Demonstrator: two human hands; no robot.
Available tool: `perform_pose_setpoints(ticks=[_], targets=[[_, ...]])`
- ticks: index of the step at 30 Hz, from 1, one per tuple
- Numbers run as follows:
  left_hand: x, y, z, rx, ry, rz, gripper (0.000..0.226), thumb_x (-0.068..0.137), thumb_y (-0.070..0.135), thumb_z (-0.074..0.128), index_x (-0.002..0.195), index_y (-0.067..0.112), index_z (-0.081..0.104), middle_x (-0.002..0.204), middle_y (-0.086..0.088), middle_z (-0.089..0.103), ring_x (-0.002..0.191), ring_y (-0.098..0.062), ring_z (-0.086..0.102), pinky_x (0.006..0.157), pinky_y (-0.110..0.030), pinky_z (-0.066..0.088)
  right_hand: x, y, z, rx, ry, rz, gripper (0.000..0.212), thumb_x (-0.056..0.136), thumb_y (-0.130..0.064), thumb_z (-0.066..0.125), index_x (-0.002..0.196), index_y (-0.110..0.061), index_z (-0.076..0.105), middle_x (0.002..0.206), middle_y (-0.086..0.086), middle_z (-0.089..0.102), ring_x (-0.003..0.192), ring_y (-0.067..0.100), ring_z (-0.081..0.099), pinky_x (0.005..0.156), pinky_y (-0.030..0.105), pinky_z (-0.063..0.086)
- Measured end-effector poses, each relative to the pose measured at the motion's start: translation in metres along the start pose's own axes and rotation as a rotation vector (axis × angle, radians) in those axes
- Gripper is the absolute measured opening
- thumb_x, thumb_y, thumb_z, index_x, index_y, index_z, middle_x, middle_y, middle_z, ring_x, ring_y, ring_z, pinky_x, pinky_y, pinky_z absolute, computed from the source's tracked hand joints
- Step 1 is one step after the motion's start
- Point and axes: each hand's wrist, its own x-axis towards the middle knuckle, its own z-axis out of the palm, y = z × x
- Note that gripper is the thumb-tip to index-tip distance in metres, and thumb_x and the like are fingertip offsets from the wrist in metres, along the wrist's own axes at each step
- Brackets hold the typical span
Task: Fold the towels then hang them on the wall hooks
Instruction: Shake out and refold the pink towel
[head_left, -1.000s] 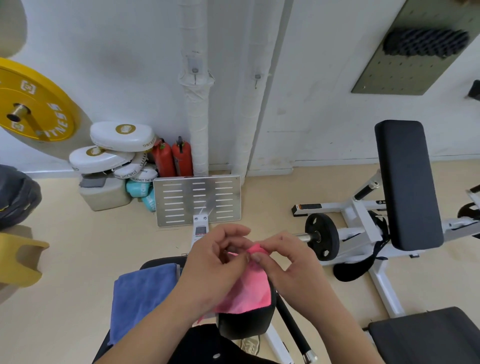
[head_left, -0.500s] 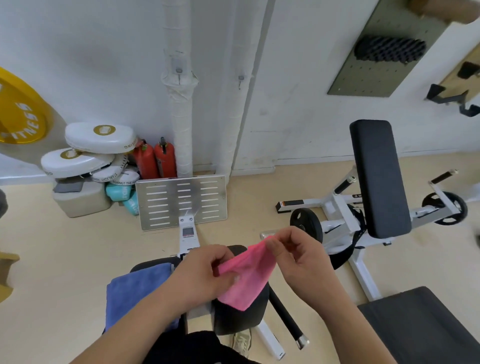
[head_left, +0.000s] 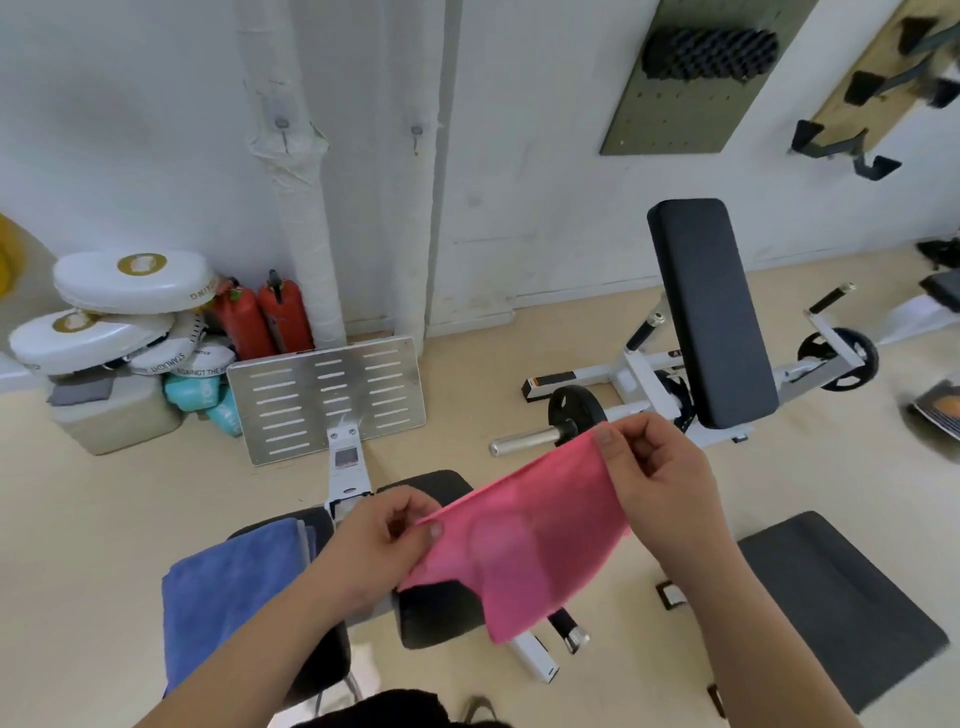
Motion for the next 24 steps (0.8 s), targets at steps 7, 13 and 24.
perform_pose_setpoints(ticks=[7, 13, 24], targets=[[-0.011, 0.005, 0.052, -0.2, 0.16, -0.2, 0.013, 0.088, -0.01, 0.068, 0.087, 0.003, 0.066, 0.089, -0.006, 0.08, 0.082, -0.023, 0.075, 0.077, -0.036, 0.064, 0.026, 0.027, -0.045, 0.055, -0.054, 0.108, 0.022, 0.106, -0.04, 0.048, 0.101, -0.021, 0.059, 0.09, 0.004, 0.069, 0.087, 0.018, 0.065, 0.071, 0.031, 0.046], [-0.008, 0.013, 0.123, 0.047, 0.201, -0.125, 0.027, 0.089, 0.011, 0.07, 0.088, 0.037, 0.075, 0.09, 0.018, 0.076, 0.084, 0.003, 0.07, 0.077, -0.016, 0.054, 0.026, 0.041, -0.066, 0.044, -0.197, 0.031, 0.018, 0.107, -0.033, 0.049, 0.102, -0.02, 0.06, 0.085, 0.008, 0.07, 0.063, -0.007, 0.062, 0.056, 0.007, 0.045], [-0.006, 0.036, 0.184, 0.186, 0.143, 0.065, 0.026, 0.07, 0.05, 0.083, 0.085, 0.034, 0.069, 0.087, 0.012, 0.064, 0.081, -0.006, 0.064, 0.075, -0.028, 0.057, 0.017, 0.063, -0.104, 0.107, -0.23, -0.055, 0.017, 0.106, -0.037, 0.051, 0.101, -0.024, 0.061, 0.07, -0.011, 0.065, 0.071, 0.005, 0.065, 0.066, 0.019, 0.046]])
